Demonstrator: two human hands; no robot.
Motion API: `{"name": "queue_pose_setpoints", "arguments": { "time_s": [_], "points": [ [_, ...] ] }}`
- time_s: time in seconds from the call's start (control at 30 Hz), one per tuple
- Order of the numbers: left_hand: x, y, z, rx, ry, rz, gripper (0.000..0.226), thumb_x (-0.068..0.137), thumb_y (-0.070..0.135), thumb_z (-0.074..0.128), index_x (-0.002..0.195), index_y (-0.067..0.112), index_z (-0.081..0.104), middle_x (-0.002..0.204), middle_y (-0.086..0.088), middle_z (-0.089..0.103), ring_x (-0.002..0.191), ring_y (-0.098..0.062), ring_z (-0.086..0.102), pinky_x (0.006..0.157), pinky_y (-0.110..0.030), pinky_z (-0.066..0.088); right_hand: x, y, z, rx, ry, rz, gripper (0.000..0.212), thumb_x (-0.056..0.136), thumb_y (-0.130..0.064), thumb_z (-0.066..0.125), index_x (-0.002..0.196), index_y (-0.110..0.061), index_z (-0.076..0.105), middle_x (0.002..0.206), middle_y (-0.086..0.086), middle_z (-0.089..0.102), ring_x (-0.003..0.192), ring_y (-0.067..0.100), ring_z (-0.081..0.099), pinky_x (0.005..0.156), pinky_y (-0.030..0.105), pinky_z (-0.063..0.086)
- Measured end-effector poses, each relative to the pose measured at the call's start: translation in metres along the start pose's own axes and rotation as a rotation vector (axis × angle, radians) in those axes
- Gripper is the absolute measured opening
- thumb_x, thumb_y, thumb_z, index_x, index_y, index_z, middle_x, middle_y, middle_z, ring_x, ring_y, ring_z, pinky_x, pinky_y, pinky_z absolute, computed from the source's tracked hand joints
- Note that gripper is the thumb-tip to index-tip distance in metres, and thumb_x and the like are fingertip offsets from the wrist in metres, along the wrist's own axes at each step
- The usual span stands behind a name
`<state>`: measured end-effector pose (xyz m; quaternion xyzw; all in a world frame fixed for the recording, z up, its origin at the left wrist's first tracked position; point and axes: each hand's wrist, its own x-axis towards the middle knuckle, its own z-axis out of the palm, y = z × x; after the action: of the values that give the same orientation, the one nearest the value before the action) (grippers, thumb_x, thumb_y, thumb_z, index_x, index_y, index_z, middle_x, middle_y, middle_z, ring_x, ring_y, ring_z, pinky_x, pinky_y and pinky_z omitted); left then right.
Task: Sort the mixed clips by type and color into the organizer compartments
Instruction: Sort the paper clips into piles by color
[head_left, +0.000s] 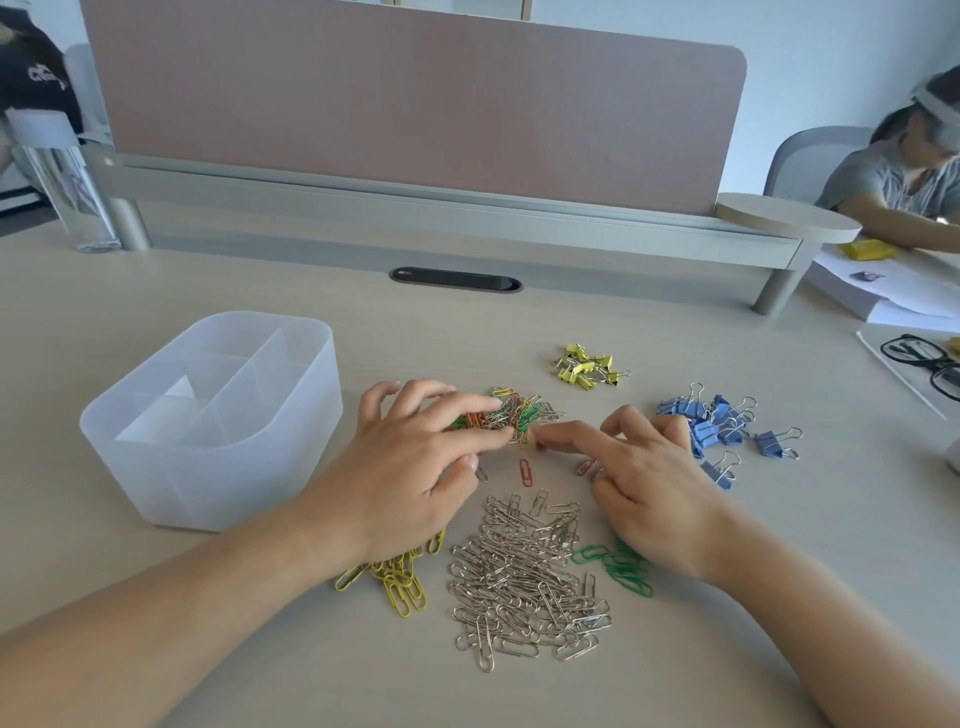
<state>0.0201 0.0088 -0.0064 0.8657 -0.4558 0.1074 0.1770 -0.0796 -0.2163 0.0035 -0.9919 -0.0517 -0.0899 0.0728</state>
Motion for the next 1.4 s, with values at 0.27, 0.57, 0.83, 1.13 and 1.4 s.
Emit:
{"name": "queue_pose_setpoints", "arguments": {
  "time_s": [0.27, 0.57, 0.83, 1.13, 1.4],
  "points": [
    [0.000, -0.013, -0.002, -0.036, 0.092, -0.061, 0.058, 0.079, 0.030, 0.021, 0.108, 0.040, 0.069, 0.115, 0.022, 0.051, 0.112, -0.009, 0.038, 0.096, -0.025, 0.019, -0.002, 0.006, -0.002, 0.021, 0.010, -0.019, 0.056, 0.086, -0.021, 0.032, 0.115, -0.062, 0.057, 0.125, -0.042, 0.050, 0.103, 0.005, 0.036, 0.089, 0.036, 0.020],
    [-0.002, -0.018, -0.007, -0.058, 0.177, 0.008, 0.046, 0.078, 0.007, 0.046, 0.089, 0.040, 0.076, 0.097, 0.019, 0.058, 0.095, -0.011, 0.044, 0.083, -0.036, 0.040, -0.005, 0.000, -0.001, -0.036, 0.095, -0.061, 0.057, 0.086, -0.026, 0.023, 0.122, -0.057, 0.055, 0.116, -0.037, 0.060, 0.093, 0.009, 0.039, 0.082, 0.040, 0.025],
    [-0.001, -0.019, -0.008, -0.072, 0.198, 0.063, 0.047, 0.078, -0.001, 0.051, 0.090, 0.034, 0.079, 0.089, 0.017, 0.060, 0.089, -0.010, 0.042, 0.073, -0.037, 0.045, -0.002, 0.004, -0.002, -0.120, 0.286, 0.027, 0.042, 0.078, -0.027, 0.033, 0.084, -0.044, 0.071, 0.099, -0.028, 0.067, 0.090, 0.014, 0.051, 0.079, 0.032, 0.019],
    [-0.003, -0.015, -0.010, -0.004, 0.084, 0.173, 0.054, 0.077, -0.003, 0.065, 0.100, 0.045, 0.074, 0.091, 0.018, 0.053, 0.086, -0.012, 0.039, 0.068, -0.035, 0.044, -0.002, -0.008, 0.006, 0.014, 0.228, -0.111, 0.054, 0.078, -0.018, 0.028, 0.117, -0.038, 0.058, 0.081, -0.033, 0.047, 0.097, 0.008, 0.046, 0.080, 0.038, 0.025],
    [-0.002, -0.017, -0.017, -0.137, 0.178, -0.037, 0.046, 0.081, -0.011, 0.056, 0.088, 0.028, 0.080, 0.087, 0.015, 0.060, 0.087, -0.009, 0.039, 0.076, -0.029, 0.044, -0.004, -0.025, 0.003, 0.065, 0.052, -0.238, 0.065, 0.078, -0.014, 0.032, 0.134, -0.045, 0.044, 0.112, -0.057, 0.030, 0.105, -0.002, 0.031, 0.091, 0.025, 0.019]
  ]
}}
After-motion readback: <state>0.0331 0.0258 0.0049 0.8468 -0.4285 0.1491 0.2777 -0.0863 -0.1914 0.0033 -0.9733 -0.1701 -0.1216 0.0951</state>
